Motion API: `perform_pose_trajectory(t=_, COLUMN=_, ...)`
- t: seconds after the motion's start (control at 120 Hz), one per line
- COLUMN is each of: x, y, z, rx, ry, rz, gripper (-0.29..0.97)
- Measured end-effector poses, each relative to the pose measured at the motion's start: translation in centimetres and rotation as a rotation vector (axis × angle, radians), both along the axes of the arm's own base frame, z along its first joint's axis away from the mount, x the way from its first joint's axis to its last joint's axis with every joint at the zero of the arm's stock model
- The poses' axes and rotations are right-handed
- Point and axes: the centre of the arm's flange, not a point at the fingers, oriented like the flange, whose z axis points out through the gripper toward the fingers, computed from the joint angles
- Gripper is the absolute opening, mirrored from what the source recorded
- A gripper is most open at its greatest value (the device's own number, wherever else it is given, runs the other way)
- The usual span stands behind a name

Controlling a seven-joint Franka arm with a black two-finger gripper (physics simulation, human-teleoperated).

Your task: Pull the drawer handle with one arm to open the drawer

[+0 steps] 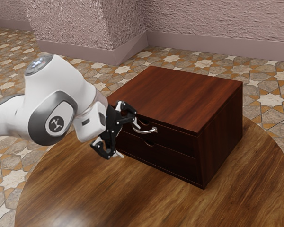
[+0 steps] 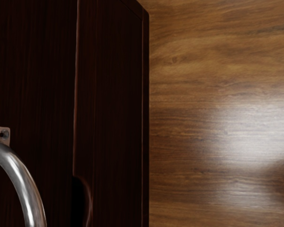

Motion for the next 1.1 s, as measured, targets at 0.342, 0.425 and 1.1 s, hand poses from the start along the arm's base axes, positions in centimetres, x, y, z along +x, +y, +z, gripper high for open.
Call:
perform_pose_trajectory(t=0.342, x=0.8, y=-0.1, z=-1.5, rx=0.005, ry=0.018, rz=0.006, gripper=0.68)
perform_pose_trajectory(t=0.425, x=0.8, y=-0.1, z=-1.6, rx=0.005, ry=0.016, rz=0.008, gripper=0.68)
perform_pose_trajectory(t=1.1, x=-1.4, y=0.1, z=0.0, rx=-0.028, ry=-0.011, rz=0.047, gripper=0.21)
